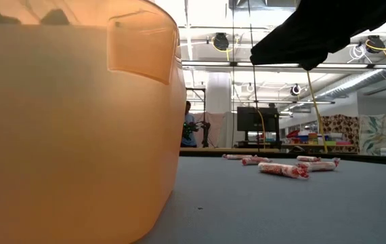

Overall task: Sort candy
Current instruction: Put the red candy into the orange bin

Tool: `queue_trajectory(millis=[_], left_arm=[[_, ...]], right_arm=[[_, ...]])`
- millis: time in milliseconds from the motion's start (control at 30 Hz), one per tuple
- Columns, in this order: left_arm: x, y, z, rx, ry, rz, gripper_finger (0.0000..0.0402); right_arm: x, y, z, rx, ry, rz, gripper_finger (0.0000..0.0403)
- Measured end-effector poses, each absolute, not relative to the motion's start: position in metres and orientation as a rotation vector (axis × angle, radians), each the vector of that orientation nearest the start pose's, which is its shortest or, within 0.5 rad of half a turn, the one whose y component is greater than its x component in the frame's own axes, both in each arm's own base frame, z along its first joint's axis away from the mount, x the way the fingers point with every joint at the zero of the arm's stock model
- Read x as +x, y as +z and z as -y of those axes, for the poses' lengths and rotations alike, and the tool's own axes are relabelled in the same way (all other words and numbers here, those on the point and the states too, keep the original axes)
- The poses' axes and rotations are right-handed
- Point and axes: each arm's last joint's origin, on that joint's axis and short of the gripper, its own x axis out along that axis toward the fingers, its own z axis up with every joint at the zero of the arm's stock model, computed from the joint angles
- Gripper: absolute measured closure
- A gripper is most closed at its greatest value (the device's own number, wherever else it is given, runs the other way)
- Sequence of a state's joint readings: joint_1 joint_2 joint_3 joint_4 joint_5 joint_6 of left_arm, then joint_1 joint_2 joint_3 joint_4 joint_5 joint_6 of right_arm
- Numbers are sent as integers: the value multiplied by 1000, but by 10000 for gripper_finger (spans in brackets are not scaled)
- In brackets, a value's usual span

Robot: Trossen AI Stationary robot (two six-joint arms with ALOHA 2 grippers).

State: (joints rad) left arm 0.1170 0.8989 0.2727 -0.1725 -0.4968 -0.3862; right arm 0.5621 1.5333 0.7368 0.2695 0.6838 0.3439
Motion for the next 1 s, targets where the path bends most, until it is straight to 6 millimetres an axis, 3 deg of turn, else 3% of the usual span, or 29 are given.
queue_trajectory(millis=[767, 1000], left_arm=[[135, 122, -53, -231, 685, -733, 281], [130, 113, -55, -268, 642, -709, 281]], right_arm=[[268, 188, -140, 47, -211, -401, 289], [273, 175, -143, 27, -213, -426, 289]])
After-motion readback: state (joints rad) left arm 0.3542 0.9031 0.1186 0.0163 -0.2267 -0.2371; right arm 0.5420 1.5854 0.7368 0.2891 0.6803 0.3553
